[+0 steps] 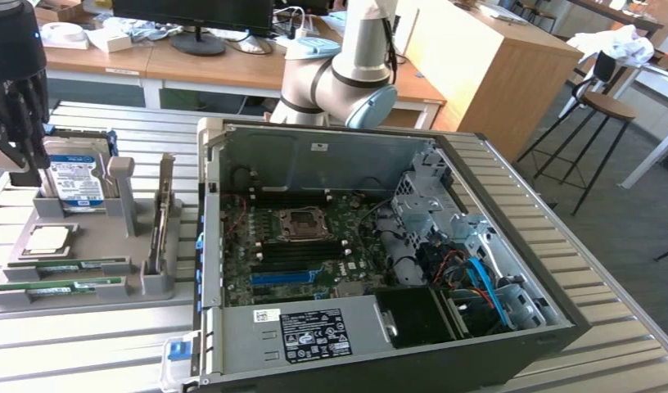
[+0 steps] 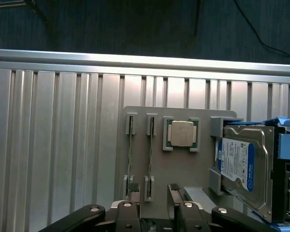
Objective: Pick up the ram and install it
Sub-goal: 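Pick up the ram and move it above insertion slot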
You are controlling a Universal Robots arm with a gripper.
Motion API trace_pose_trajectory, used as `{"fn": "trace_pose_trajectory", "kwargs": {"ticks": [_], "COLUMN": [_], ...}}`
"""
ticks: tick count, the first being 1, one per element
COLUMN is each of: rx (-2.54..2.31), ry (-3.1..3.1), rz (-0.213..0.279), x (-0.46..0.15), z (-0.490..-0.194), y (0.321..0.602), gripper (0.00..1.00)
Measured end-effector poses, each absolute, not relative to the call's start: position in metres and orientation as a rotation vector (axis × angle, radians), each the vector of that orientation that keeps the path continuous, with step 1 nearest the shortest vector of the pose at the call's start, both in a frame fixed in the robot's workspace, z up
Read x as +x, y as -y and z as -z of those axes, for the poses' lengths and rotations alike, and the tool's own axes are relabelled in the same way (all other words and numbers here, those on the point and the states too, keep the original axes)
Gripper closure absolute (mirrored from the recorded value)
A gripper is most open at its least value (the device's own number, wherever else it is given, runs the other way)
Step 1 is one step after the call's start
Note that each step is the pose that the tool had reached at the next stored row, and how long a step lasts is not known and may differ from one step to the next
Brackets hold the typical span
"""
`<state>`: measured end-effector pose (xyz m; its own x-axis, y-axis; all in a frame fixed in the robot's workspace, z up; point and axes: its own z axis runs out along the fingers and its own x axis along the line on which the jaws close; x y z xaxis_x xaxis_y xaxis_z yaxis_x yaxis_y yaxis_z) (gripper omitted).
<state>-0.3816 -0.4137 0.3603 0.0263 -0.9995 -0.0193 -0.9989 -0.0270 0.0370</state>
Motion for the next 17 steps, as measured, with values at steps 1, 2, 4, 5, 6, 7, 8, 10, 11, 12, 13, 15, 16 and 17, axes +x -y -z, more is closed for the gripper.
{"fn": "trace_pose_trajectory", "kwargs": {"ticks": [1,2,4,5,6,7,8,10,11,12,13,15,16,17], "rx": [2.241,2.242,2.242,2.242,2.242,2.242,2.242,2.242,2.242,2.242,2.242,2.242,2.242,2.242], "ry": [2.182,2.183,2.183,2.183,2.183,2.183,2.183,2.183,2.183,2.183,2.183,2.183,2.183,2.183], "rz": [0.063,0.063,0.063,0.063,0.063,0.063,0.063,0.063,0.063,0.063,0.063,0.064,0.064,0.064], "x": [-0.382,-0.382,-0.382,-0.382,-0.382,-0.382,-0.382,-0.382,-0.382,-0.382,-0.382,-0.382,-0.382,-0.382], "z": [-0.359,-0.358,-0.355,-0.353,-0.352,-0.35,-0.349,-0.346,-0.344,-0.343,-0.341,-0.339,-0.337,-0.336], "y": [0.414,0.414,0.414,0.414,0.414,0.414,0.414,0.414,0.414,0.414,0.414,0.414,0.414,0.414], "gripper": [0.64,0.64,0.64,0.64,0.64,0.64,0.64,0.64,0.64,0.64,0.64,0.64,0.64,0.64]}}
